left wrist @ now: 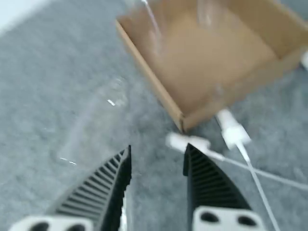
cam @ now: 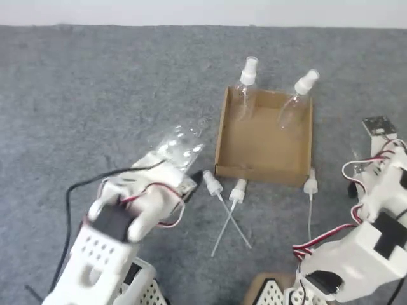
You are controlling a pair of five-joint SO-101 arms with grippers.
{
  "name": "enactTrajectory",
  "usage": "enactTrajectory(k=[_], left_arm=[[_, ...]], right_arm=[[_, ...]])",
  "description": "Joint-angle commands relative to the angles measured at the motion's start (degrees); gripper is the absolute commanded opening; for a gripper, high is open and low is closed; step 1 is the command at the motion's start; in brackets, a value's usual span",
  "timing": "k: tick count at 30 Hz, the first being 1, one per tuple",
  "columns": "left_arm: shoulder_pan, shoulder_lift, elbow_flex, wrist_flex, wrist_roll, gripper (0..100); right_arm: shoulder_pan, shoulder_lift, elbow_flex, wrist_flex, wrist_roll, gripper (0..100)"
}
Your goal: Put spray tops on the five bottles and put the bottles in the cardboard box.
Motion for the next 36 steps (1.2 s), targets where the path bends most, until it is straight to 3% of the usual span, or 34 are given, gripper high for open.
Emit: enactTrajectory(k=[1,15,20,29,36], left_arm=[[2.37,10.81,-5.32,-0.18,-0.44,17],[2.99,41.67,-17.1,-4.66,8.97,18],[3.08,47.12,-20.09,-4.66,11.52,24],[2.55,52.75,-20.26,-11.43,18.2,24],[2.2,58.46,-20.35,-12.75,18.02,24]], right_arm=[[3.03,0.4,2.9,-1.01,3.78,0.8],[4.44,0.4,3.25,-1.01,4.31,0.7],[4.44,0.4,3.25,-1.01,4.31,0.7],[4.44,0.4,3.25,-1.01,4.31,0.7],[4.35,0.4,3.25,-1.01,4.31,0.7]])
